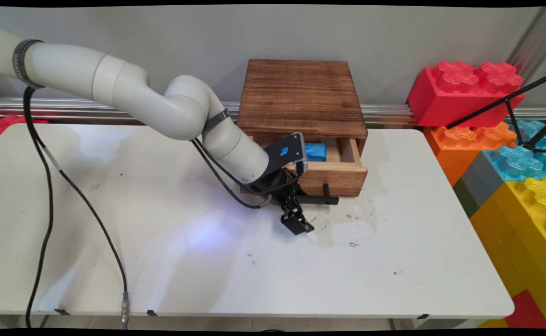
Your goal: Open the drawer
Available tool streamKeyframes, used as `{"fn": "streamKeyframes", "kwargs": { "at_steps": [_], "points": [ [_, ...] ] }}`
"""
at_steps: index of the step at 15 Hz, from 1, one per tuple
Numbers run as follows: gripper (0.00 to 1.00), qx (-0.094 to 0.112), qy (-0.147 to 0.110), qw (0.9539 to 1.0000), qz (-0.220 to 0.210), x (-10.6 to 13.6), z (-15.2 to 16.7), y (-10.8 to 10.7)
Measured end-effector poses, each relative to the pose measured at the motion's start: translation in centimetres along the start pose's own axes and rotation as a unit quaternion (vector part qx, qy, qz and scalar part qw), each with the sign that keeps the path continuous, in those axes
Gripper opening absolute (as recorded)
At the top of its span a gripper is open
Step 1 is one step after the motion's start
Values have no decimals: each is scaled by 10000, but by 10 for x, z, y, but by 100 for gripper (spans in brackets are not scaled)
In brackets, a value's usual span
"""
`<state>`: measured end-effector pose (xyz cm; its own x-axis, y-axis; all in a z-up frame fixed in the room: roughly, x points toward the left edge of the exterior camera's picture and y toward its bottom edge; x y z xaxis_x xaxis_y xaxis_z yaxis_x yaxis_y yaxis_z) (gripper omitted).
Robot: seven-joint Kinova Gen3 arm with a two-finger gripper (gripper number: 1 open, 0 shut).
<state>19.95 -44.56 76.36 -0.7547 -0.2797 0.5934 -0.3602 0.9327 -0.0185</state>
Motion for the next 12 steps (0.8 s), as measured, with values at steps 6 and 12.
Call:
{"fn": "streamKeyframes", "kwargs": {
  "at_steps": [6,12],
  "points": [
    [100,-124,21,9999,-5,-3,-6,26],
    [100,-253,13,9997,-11,-8,-13,48]
  ]
}}
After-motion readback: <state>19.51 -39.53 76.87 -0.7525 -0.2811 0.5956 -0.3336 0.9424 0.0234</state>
